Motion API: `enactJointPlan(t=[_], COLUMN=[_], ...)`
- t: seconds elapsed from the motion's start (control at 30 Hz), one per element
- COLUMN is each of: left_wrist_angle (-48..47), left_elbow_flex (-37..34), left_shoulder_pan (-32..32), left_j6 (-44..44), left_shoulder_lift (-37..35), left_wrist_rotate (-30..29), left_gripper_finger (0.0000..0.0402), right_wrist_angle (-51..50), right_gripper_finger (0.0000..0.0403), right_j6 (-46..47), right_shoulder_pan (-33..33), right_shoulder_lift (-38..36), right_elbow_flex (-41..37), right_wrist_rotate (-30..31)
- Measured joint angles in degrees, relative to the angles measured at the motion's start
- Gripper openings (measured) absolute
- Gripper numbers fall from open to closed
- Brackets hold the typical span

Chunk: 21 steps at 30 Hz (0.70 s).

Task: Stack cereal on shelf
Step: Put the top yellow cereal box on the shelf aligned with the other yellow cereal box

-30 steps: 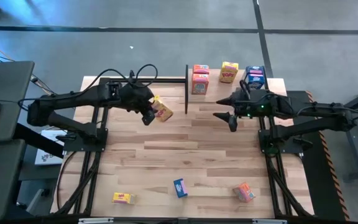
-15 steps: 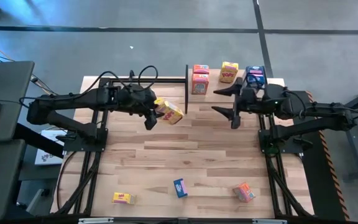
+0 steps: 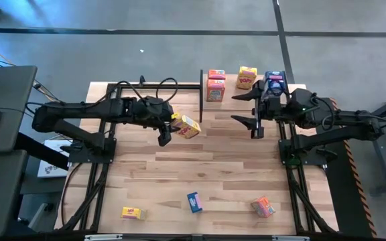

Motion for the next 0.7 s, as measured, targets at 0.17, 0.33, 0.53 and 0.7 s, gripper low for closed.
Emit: enactJointPlan(t=[0.17,0.33,0.53,0.7], left_wrist_angle=[1.43,1.93,2.16,2.23], left_elbow_flex=[0.0,0.0,0.02,0.02], left_shoulder_pan=[-1.27,-2.25,-2.53,-2.53], left_j6=[0.52,0.6,0.6,0.95], left_shoulder_lift=[2.26,4.3,6.74,9.14], left_wrist_rotate=[0.0,-0.01,0.0,0.02], left_gripper_finger=[0.0162,0.0162,0.0162,0.0162], right_wrist_angle=[-2.61,-5.2,-7.87,-8.97], right_gripper_finger=[0.0277,0.0277,0.0277,0.0277], right_j6=[3.98,6.46,9.26,9.68], right_shoulder_pan=[0.0,-0.04,-0.04,-0.04], right_shoulder_lift=[2.94,6.63,10.73,14.8], right_elbow_flex=[0.0,-0.01,-0.02,-0.02], right_wrist_rotate=[0.02,0.26,0.31,0.31])
